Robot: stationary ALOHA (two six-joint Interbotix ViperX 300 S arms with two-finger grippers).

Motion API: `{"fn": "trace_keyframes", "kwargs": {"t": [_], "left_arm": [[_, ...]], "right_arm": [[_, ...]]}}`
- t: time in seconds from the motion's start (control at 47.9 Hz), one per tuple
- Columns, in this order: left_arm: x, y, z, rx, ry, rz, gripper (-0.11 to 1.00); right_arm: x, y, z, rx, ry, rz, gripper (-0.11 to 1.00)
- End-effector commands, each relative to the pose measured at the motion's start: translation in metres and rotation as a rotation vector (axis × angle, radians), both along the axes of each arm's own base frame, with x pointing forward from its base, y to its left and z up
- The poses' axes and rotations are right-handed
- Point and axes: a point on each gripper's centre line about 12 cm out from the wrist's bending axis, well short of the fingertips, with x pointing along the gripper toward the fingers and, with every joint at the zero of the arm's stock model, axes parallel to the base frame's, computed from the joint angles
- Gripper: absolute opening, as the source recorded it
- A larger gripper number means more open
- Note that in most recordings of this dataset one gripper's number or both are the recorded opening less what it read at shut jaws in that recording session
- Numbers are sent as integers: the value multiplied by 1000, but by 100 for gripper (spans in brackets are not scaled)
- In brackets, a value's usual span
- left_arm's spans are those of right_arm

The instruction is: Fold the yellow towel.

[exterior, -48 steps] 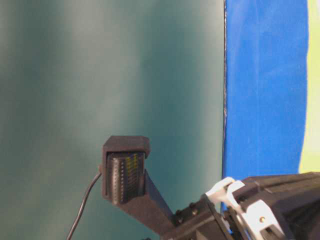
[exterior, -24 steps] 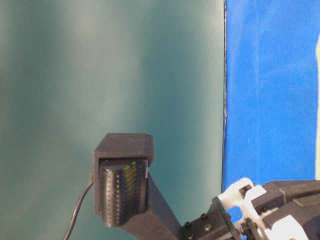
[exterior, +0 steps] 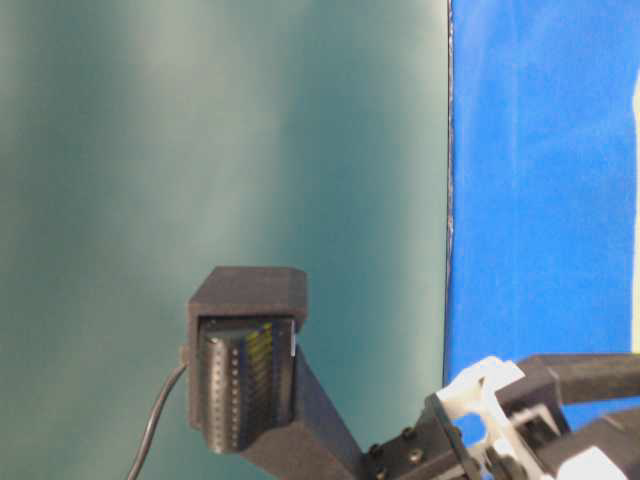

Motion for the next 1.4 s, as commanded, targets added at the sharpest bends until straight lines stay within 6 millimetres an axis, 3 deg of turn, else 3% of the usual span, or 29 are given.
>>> {"fn": "trace_keyframes", "kwargs": {"t": [0.0, 0.104, 0.209, 0.376, 0.564, 0.939, 1.19, 1.378], "left_arm": [[5, -3, 16, -10, -42, -6, 42], [6, -2, 28, -7, -67, -12, 63], [6, 8, 42, 1, -84, 0, 60], [4, 34, 52, 27, -91, 36, 57], [6, 62, 47, 48, -80, 90, 57], [2, 112, -8, 58, -51, 215, 57], [-2, 123, -33, 62, -24, 244, 57], [-3, 123, -38, 63, 4, 244, 57]], "right_arm": [[8, 4, 11, 16, -42, 4, 7], [10, 5, 19, 10, -60, 17, 38], [7, 0, 29, -20, -71, 29, 63], [0, -24, 41, -75, -82, -26, 55], [-4, -55, 33, -133, -24, -126, 56], [-2, -75, -15, -156, 134, -194, 56], [-2, -88, -33, -166, 160, -223, 56], [-2, -90, -33, -166, 162, -230, 56]]}}
